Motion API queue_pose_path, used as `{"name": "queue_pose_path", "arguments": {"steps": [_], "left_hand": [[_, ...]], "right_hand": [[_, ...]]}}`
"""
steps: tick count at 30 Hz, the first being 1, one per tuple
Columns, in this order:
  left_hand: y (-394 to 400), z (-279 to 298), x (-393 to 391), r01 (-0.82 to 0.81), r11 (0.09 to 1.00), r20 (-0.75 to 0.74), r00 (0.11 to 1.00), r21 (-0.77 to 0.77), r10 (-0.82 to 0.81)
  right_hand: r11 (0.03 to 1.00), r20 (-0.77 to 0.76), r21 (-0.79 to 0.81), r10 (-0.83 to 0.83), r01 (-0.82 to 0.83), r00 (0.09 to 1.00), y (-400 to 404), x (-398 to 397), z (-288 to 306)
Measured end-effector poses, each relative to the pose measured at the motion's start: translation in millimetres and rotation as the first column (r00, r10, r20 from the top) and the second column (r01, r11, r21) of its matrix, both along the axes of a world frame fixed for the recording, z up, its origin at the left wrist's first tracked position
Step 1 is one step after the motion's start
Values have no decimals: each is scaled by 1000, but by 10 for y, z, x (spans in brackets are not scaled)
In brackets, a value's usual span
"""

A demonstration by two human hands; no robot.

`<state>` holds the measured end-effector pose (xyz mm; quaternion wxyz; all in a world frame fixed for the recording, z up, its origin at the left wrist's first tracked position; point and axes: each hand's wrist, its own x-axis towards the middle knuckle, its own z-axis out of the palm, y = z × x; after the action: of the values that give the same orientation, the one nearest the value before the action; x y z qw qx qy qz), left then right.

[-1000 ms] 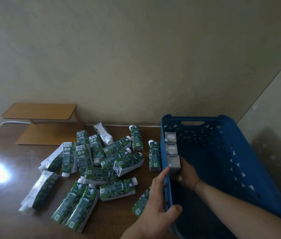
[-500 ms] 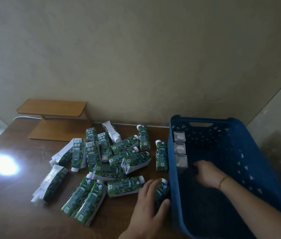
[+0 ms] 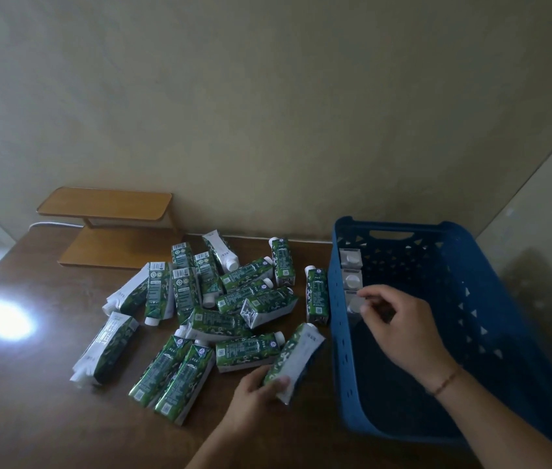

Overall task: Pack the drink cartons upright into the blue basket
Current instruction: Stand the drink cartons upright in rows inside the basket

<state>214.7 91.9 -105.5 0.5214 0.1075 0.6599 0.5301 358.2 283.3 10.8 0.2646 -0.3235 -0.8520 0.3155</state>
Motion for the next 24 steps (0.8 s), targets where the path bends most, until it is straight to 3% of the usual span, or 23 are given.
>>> {"name": "queue_pose_path", "arguments": {"steps": [3,5,8,10,12,14,16,18,19,22,24], "left_hand": [[2,135,-83,-56,950,352,934,308,-59],[97,355,-45,-74,879,436,886,472,-160],[263,681,28,27,852,328,916,522,-230],[376,798,63,55,871,225,957,489,-186],[453,840,115,79,904,-10,997,419,-83],[490,772,187,115,937,-255,967,331,-29],[476,696,281,242,942,-366,919,232,-146],[470,600,384,362,912,-320,902,194,-290],[474,579,435,383,900,-275,906,206,-322],[515,558,528,342,909,-168,936,239,-308],[541,534,543,320,916,-168,944,242,-285]], "right_hand": [[990,-77,-20,141,-143,987,-80,-26,7],[942,-99,-129,300,-311,949,-151,-47,52],[794,-294,-382,381,-473,877,-199,-49,191],[809,-386,-392,287,-438,876,-143,3,312],[861,-450,-375,155,-344,879,-67,97,388],[891,-527,-405,-46,-204,848,-6,208,361],[851,-570,-524,-316,-40,758,45,298,258],[786,-496,-609,-485,111,720,103,369,173],[770,-410,-610,-510,188,756,132,382,150],[837,-8,-416,-394,355,919,172,337,49],[849,190,-398,-295,348,936,144,224,-69]]}}
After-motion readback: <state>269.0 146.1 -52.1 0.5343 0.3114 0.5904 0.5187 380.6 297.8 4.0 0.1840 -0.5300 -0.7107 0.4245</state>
